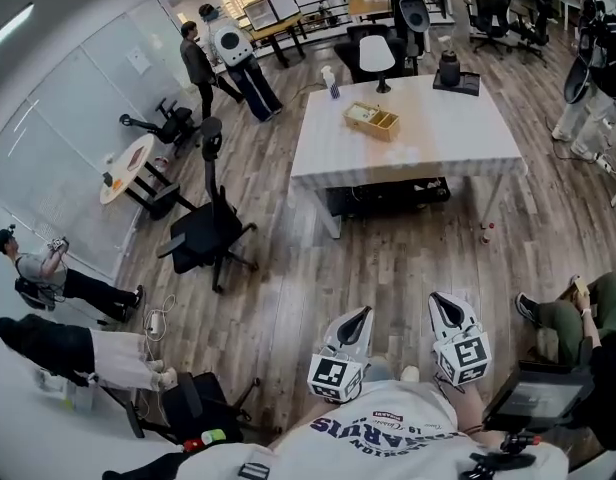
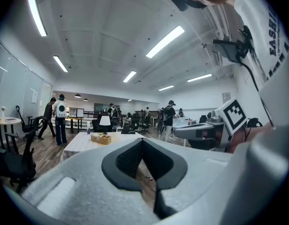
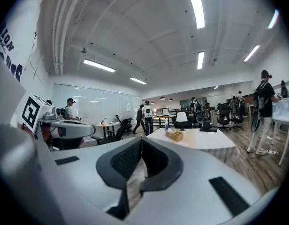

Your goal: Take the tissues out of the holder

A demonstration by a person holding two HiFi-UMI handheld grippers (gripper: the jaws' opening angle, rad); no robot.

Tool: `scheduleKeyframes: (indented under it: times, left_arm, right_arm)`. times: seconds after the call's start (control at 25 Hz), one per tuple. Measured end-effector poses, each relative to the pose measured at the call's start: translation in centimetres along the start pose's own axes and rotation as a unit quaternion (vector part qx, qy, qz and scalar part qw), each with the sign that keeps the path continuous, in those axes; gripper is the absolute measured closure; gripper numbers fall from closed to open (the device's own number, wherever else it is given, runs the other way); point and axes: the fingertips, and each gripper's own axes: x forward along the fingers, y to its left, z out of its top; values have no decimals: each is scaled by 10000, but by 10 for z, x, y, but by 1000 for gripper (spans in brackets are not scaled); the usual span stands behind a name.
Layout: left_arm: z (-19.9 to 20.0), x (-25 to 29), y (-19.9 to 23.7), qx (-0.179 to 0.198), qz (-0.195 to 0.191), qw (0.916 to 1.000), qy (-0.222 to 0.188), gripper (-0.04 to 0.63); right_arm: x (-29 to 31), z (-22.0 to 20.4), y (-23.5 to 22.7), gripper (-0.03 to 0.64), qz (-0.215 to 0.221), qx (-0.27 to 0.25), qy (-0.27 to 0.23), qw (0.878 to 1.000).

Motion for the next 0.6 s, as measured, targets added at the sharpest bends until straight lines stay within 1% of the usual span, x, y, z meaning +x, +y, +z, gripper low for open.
scheduleKeyframes:
  times: [0.12,0.24,0.4,0.6]
  left_arm:
    - [1,12,-2,65,-56,9999,-60,591]
    - [0,21,12,68,84,9999,-93,591]
    - [0,28,30,27,272,9996,-90,591]
    - [-2,55,52,-3,304,9995,-87,591]
  right_arm:
    - [-4,-7,-14,607,-92,20,55,9999]
    - [-3,-14,-27,607,-147,22,132,9998]
    - [3,-9,-44,607,-265,-4,165,9995]
    - [26,0,-57,607,-346,-46,92,9993]
